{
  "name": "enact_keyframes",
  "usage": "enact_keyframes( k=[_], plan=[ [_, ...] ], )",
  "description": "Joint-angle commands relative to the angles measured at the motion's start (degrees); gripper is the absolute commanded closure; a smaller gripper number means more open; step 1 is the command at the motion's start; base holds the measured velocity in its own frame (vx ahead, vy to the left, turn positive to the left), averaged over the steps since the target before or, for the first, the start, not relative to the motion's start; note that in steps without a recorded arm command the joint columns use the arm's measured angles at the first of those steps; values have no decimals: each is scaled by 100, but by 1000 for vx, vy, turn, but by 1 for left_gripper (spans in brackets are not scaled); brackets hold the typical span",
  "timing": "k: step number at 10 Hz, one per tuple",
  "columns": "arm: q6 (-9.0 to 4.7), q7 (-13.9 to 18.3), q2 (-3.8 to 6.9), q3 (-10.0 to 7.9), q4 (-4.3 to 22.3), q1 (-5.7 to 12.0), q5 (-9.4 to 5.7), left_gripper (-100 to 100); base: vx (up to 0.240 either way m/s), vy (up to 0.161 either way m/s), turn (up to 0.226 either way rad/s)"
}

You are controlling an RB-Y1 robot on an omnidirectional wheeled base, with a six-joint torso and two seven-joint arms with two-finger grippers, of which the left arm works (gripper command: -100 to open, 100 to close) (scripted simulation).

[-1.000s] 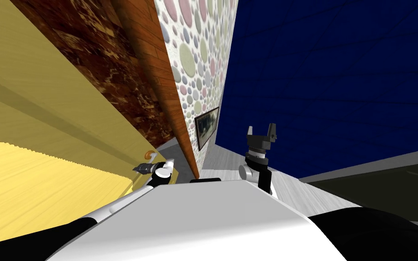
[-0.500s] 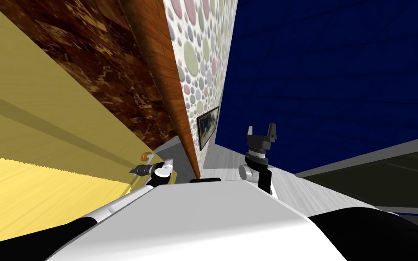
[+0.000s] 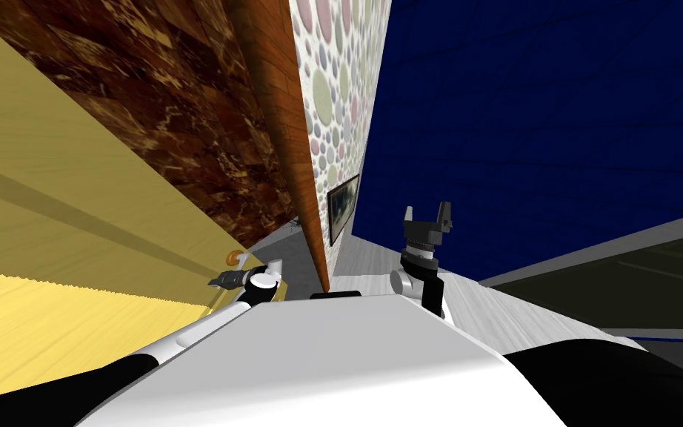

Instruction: Push the door open

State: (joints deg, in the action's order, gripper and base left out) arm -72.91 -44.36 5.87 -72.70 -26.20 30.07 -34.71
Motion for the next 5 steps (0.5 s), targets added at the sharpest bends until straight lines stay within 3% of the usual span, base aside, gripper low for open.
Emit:
enact_keyframes(
  k=[1,3,5],
  plan=[
    [62,-59,-70,-20,-252,-55,-9,100,2,20,19],
    [-69,-71,-55,-131,-245,-25,-76,100,-10,100,-88],
    [-69,-71,-55,-131,-245,-25,-76,100,-1,33,-17]
  ],
)
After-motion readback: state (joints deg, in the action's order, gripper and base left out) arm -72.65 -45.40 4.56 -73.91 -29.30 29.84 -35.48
